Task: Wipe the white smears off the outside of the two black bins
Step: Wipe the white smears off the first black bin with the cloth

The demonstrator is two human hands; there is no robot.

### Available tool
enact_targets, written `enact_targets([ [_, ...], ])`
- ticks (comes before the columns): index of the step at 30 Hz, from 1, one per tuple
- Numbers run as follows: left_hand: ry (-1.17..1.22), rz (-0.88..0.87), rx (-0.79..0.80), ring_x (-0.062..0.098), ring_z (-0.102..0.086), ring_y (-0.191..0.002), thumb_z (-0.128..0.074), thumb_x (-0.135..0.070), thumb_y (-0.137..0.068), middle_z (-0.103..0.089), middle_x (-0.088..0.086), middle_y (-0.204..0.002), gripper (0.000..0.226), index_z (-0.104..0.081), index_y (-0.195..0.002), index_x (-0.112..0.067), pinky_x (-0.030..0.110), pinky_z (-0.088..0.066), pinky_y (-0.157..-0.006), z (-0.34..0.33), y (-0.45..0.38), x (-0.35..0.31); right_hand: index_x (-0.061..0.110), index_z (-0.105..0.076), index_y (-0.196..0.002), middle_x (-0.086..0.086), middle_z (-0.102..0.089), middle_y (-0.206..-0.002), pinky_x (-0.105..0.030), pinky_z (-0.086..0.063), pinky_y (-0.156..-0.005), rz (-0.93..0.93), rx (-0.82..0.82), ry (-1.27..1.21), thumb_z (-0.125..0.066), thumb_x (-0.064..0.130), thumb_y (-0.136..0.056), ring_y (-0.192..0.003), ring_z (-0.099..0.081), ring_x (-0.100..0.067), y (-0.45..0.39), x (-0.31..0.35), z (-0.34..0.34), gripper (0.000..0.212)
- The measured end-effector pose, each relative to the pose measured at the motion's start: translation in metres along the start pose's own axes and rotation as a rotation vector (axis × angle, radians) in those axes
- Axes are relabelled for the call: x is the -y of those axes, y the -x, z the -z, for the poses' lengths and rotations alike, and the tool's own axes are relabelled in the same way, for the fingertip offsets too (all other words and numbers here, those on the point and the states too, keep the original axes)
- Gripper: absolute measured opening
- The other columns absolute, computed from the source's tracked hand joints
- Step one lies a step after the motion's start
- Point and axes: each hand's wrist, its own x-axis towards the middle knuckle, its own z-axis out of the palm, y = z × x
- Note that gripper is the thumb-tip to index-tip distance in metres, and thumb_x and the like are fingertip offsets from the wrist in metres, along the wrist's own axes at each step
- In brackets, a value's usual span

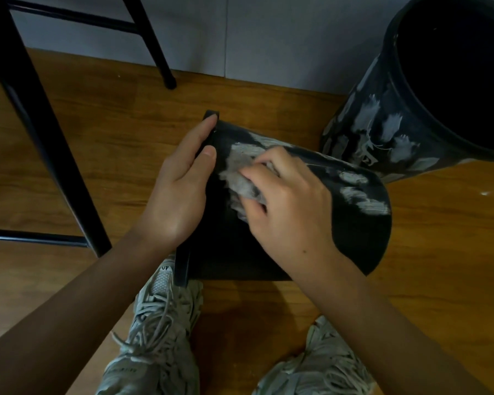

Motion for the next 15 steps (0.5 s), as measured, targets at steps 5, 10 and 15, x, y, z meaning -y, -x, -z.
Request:
enact_targets([
  [5,-0.035,0.000,0.013,-0.013,-0.049,-0.114,-0.035,-0.018,-0.104,-0.050,-0.021,-0.128,0.043,-0.035,-0.147,-0.022,0.003,-0.041,-0.087,0.001,0.001,-0.001,0.007,-0.070,-0.095,-0.006,-0.061,-0.097,-0.021,-0.035,-0.070,-0.145,-0.063,0.079,-0.060,0.021,-0.089,-0.084,-0.057,-0.016,0.030,-0.042,0.016,0.018],
  [10,-0.111,-0.021,-0.021,-0.020,-0.043,-0.114,-0.037,-0.019,-0.103,-0.048,-0.022,-0.129,0.044,-0.035,-0.147,-0.022,-0.002,-0.036,-0.086,-0.001,0.004,-0.004,0.000,-0.069,-0.099,-0.013,-0.062,-0.098,-0.020,-0.037,-0.072,-0.199,-0.162,0.111,-0.066,0.011,-0.085,-0.086,-0.057,-0.022,0.056,-0.071,0.020,0.018],
  [15,-0.190,-0.051,-0.060,-0.025,-0.044,-0.103,-0.040,-0.021,-0.102,-0.048,-0.027,-0.119,0.041,-0.037,-0.143,-0.025,-0.004,-0.036,-0.081,-0.005,0.004,-0.009,0.001,-0.070,-0.101,-0.012,-0.061,-0.100,-0.019,-0.035,-0.071,-0.267,-0.213,0.113,-0.062,0.016,-0.089,-0.086,-0.054,-0.018,0.070,-0.090,0.026,0.021],
])
